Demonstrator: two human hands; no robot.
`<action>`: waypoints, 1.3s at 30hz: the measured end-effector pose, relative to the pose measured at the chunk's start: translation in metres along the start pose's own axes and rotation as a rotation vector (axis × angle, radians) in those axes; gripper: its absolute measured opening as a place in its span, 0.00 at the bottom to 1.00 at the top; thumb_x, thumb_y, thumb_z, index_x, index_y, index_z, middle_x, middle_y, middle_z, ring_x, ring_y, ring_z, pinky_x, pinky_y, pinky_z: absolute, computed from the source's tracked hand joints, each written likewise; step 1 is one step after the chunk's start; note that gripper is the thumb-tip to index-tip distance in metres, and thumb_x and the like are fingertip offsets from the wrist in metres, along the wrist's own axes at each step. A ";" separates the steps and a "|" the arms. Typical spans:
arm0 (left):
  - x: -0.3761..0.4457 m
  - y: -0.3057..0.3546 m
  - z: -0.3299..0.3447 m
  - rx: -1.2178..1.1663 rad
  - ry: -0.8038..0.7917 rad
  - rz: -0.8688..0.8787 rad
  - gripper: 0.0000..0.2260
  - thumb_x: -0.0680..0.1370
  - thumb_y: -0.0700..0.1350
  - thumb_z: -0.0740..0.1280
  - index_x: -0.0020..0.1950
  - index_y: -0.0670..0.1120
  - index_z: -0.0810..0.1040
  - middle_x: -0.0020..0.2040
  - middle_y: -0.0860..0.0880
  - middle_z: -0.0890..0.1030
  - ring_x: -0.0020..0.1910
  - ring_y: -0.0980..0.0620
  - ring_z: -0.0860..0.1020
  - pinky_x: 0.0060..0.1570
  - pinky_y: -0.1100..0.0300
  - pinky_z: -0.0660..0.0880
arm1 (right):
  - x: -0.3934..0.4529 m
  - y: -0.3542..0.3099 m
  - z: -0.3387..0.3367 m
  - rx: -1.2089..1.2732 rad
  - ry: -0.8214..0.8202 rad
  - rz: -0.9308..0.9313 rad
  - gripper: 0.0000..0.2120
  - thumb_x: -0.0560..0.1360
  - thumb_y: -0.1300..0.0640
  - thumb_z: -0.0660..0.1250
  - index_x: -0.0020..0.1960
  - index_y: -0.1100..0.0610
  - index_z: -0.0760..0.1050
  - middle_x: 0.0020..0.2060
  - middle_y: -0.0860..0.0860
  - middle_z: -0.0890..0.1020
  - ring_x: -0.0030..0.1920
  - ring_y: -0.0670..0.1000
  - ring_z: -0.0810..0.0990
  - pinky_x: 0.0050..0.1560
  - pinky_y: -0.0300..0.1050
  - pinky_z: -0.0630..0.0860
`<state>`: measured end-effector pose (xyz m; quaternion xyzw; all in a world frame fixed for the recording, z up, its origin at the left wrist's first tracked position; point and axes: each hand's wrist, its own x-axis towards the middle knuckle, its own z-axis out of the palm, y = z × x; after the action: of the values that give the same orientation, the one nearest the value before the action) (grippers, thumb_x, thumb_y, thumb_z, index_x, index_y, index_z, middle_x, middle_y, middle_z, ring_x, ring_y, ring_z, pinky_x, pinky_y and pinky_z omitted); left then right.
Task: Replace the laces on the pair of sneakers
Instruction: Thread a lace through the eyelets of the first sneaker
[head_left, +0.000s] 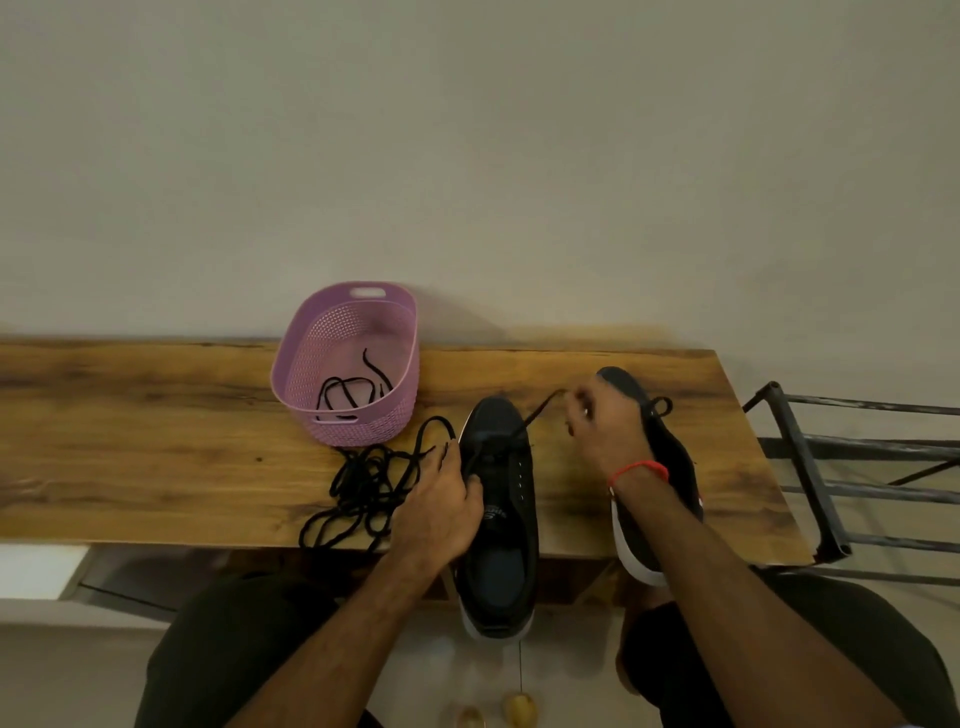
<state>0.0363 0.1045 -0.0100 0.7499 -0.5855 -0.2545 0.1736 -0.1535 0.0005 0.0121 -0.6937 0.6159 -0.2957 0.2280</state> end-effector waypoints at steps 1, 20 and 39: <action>0.000 0.000 0.000 -0.002 -0.003 0.001 0.21 0.84 0.52 0.55 0.77 0.52 0.61 0.77 0.52 0.62 0.68 0.48 0.72 0.57 0.50 0.74 | 0.003 -0.001 -0.008 0.246 0.141 0.139 0.05 0.81 0.56 0.64 0.53 0.57 0.77 0.42 0.47 0.80 0.44 0.47 0.78 0.42 0.34 0.74; 0.001 0.000 0.001 -0.002 0.016 0.008 0.20 0.84 0.53 0.55 0.76 0.53 0.62 0.73 0.53 0.66 0.66 0.51 0.73 0.53 0.53 0.71 | -0.020 0.004 0.027 -0.366 -0.282 -0.224 0.11 0.80 0.46 0.63 0.58 0.50 0.77 0.54 0.49 0.80 0.57 0.52 0.75 0.58 0.49 0.72; 0.000 0.001 0.000 0.028 -0.004 -0.020 0.20 0.85 0.53 0.54 0.76 0.51 0.63 0.75 0.51 0.65 0.66 0.48 0.74 0.58 0.47 0.74 | -0.018 -0.001 0.009 -0.156 -0.251 0.005 0.05 0.77 0.54 0.66 0.49 0.55 0.73 0.46 0.51 0.77 0.47 0.51 0.76 0.52 0.52 0.78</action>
<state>0.0354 0.1042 -0.0091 0.7576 -0.5819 -0.2493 0.1592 -0.1476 0.0180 0.0035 -0.7394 0.6052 -0.1571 0.2494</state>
